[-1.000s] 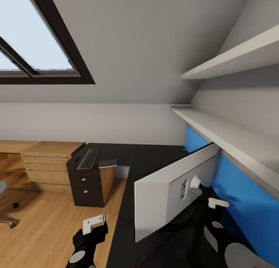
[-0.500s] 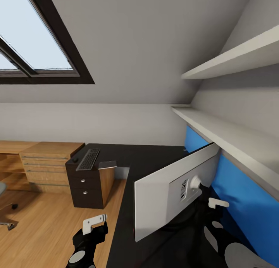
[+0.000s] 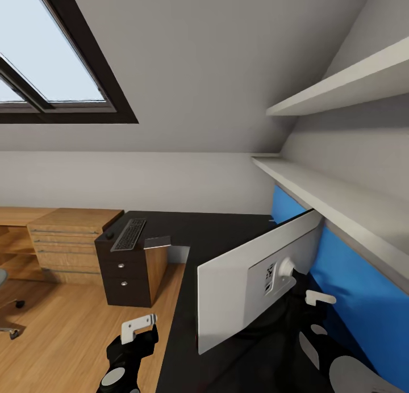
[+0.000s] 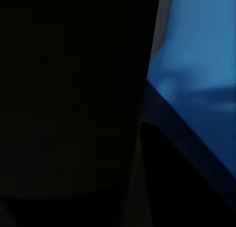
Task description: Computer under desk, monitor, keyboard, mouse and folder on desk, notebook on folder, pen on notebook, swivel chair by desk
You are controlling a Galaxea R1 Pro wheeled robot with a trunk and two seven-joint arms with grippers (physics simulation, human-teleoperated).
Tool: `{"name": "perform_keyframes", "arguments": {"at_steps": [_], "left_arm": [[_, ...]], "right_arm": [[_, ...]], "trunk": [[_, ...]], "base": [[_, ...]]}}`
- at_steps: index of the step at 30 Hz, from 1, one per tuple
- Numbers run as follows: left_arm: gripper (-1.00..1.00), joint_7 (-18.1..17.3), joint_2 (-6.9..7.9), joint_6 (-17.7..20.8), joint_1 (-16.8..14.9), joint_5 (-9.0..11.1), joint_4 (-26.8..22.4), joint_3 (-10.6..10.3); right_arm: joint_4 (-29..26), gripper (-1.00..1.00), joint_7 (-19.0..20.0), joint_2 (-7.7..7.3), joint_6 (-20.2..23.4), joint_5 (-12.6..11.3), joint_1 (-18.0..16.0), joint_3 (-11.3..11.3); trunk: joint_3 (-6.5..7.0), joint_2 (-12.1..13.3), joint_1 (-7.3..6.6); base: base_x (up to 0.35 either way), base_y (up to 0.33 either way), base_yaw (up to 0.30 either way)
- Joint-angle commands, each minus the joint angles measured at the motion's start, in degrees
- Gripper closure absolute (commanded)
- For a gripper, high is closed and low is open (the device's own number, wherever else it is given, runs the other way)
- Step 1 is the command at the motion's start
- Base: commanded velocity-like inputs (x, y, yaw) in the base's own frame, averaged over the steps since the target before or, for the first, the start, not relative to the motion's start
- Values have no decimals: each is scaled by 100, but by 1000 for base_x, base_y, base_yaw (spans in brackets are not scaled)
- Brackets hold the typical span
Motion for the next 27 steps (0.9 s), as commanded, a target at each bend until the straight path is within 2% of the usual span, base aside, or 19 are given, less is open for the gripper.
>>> {"name": "perform_keyframes", "arguments": {"at_steps": [1, 16, 17, 27], "left_arm": [[-100, 39, 0, 13, -2, 42, -8, -4], [-100, 39, 0, 13, -2, 42, -10, -4], [-100, 39, 0, 13, -2, 42, -10, -4], [-100, 39, 9, 13, -2, 42, -10, -4]], "right_arm": [[-9, 100, -12, 0, -30, 9, -9, -21], [-10, 100, -10, 6, -39, 16, -9, -16], [-10, -100, -11, 4, -39, 17, -9, -16], [-18, -100, -4, 18, -39, 18, -9, -8]], "trunk": [[-6, -8, 2], [-6, -8, 2], [-6, -8, 2], [-6, -8, 2]], "base": [[2, 0, 0], [0, 0, 0], [0, 0, 0], [0, 0, 0]]}}
